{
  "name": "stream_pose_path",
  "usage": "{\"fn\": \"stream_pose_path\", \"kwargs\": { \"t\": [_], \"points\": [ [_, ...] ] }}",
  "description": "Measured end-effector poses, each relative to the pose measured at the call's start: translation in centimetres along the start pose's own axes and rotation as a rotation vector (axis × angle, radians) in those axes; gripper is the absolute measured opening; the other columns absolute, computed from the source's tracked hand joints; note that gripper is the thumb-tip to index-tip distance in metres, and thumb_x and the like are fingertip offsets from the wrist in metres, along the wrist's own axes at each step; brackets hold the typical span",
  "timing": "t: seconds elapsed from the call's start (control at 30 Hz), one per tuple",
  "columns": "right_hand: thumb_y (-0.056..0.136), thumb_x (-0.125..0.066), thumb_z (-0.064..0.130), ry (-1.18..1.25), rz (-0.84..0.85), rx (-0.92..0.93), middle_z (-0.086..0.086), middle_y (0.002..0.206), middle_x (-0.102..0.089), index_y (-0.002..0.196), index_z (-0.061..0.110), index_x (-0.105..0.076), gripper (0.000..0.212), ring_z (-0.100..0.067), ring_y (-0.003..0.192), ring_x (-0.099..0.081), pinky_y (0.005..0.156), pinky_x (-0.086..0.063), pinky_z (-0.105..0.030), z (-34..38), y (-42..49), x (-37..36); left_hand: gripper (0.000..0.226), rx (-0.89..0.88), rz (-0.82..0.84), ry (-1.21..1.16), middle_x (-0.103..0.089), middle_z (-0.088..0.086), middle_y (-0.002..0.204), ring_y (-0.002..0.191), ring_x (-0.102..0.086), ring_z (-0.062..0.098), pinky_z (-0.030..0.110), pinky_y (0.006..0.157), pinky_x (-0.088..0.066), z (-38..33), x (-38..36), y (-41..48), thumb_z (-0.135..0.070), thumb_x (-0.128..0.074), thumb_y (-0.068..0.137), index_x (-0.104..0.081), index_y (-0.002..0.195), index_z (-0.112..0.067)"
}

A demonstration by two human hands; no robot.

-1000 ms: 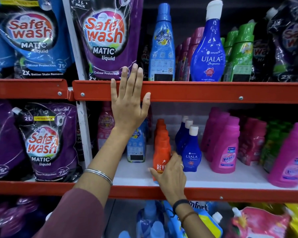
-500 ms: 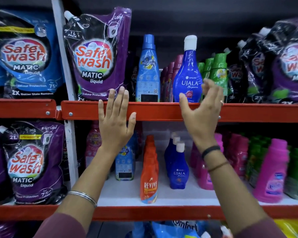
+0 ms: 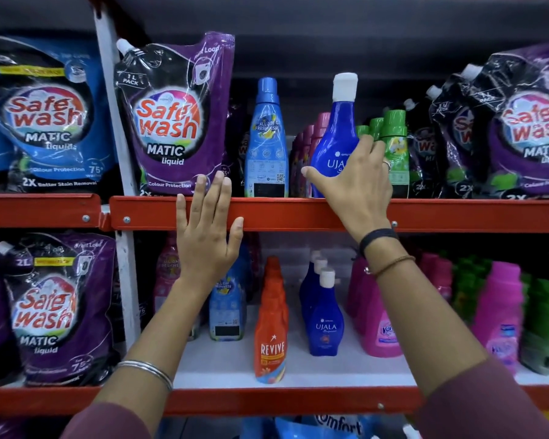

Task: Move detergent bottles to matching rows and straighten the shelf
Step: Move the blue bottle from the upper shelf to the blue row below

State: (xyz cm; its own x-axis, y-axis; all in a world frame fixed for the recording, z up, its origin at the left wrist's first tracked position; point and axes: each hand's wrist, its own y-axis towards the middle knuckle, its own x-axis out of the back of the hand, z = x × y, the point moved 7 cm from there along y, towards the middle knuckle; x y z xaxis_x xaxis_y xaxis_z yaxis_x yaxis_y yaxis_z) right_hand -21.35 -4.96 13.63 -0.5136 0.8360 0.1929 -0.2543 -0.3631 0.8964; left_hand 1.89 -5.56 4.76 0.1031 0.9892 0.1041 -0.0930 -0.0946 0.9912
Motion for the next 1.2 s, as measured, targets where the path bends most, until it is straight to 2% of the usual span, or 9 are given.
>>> {"fn": "stream_pose_path", "kwargs": {
  "t": [0.13,0.23,0.3,0.4,0.5,0.6,0.7,1.03,1.2],
  "points": [
    [0.064,-0.077,0.054,0.147,-0.081,0.052,-0.013,0.128,-0.046,0.129,0.006,-0.039,0.089,-0.031,0.111,-0.052,0.083,-0.051,-0.041,0.0,-1.1,1.6,0.058,0.006,0.005,0.005,-0.025,0.002,0.159,0.15,-0.012,0.021,0.046,0.122,0.0,0.0,-0.1,0.0,-0.041,-0.028,0.1,-0.019,0.152,-0.017],
    [0.066,-0.078,0.049,0.255,-0.189,0.083,-0.013,0.128,-0.047,0.128,0.005,-0.04,0.085,-0.028,0.109,-0.053,0.084,-0.045,-0.03,0.0,-2.1,3.4,0.058,0.006,0.005,0.006,-0.024,0.002,0.16,0.15,-0.01,0.02,0.046,0.122,0.0,0.1,-0.1,-0.1,-0.042,-0.025,0.101,-0.019,0.153,-0.017],
    [0.066,-0.077,0.049,0.291,-0.242,0.09,-0.013,0.127,-0.048,0.127,0.005,-0.041,0.084,-0.026,0.109,-0.053,0.084,-0.038,-0.022,-0.1,-2.7,4.6,0.058,0.006,0.003,0.007,-0.023,0.001,0.16,0.15,-0.009,0.019,0.045,0.122,0.001,0.1,-0.1,-0.1,-0.042,-0.025,0.1,-0.018,0.153,-0.018],
    [0.064,-0.076,0.056,0.295,-0.247,0.078,-0.011,0.127,-0.049,0.127,0.008,-0.042,0.086,-0.024,0.108,-0.054,0.081,-0.038,-0.021,-0.5,-4.1,5.7,0.059,0.003,0.002,0.009,-0.023,0.002,0.16,0.15,-0.009,0.02,0.045,0.122,0.002,0.1,-0.2,-0.1,-0.041,-0.027,0.1,-0.018,0.153,-0.017],
    [0.062,-0.075,0.06,0.288,-0.203,0.08,-0.008,0.121,-0.052,0.124,0.009,-0.044,0.086,-0.02,0.104,-0.054,0.077,-0.033,-0.014,-1.3,-6.4,6.0,0.058,0.004,0.007,0.005,-0.023,0.002,0.16,0.15,-0.009,0.02,0.045,0.121,0.001,0.0,-0.1,0.0,-0.042,-0.026,0.101,-0.018,0.153,-0.017],
    [0.059,-0.075,0.064,0.258,-0.125,0.055,-0.004,0.117,-0.053,0.121,0.013,-0.044,0.086,-0.021,0.099,-0.055,0.07,-0.042,-0.024,-2.9,-9.2,5.2,0.058,0.005,0.009,0.001,-0.024,0.003,0.16,0.15,-0.011,0.022,0.045,0.121,0.001,0.0,0.0,0.0,-0.041,-0.027,0.1,-0.019,0.153,-0.016],
    [0.056,-0.075,0.066,0.234,-0.06,0.015,-0.001,0.112,-0.054,0.117,0.018,-0.045,0.083,-0.02,0.095,-0.056,0.063,-0.041,-0.026,-4.8,-12.2,3.9,0.058,0.002,0.007,0.004,-0.024,0.003,0.16,0.149,-0.013,0.024,0.045,0.121,0.002,0.0,0.0,0.0,-0.04,-0.027,0.1,-0.019,0.152,-0.016],
    [0.049,-0.074,0.067,0.123,0.209,-0.157,0.002,0.104,-0.053,0.111,0.021,-0.043,0.083,-0.022,0.091,-0.059,0.057,-0.043,-0.027,-12.3,-21.1,-4.0,0.057,-0.015,-0.028,0.025,-0.026,0.005,0.159,0.149,-0.014,0.025,0.042,0.12,0.005,0.0,0.0,-0.1,-0.038,-0.029,0.101,-0.019,0.152,-0.015],
    [0.049,-0.079,0.062,0.043,0.327,-0.232,-0.003,0.107,-0.052,0.111,0.018,-0.042,0.084,-0.028,0.097,-0.058,0.06,-0.048,-0.035,-14.7,-23.8,-7.2,0.057,-0.013,-0.026,0.028,-0.026,0.005,0.159,0.149,-0.015,0.025,0.047,0.12,0.0,0.1,-0.1,-0.1,-0.039,-0.028,0.101,-0.02,0.152,-0.015]
  ]
}}
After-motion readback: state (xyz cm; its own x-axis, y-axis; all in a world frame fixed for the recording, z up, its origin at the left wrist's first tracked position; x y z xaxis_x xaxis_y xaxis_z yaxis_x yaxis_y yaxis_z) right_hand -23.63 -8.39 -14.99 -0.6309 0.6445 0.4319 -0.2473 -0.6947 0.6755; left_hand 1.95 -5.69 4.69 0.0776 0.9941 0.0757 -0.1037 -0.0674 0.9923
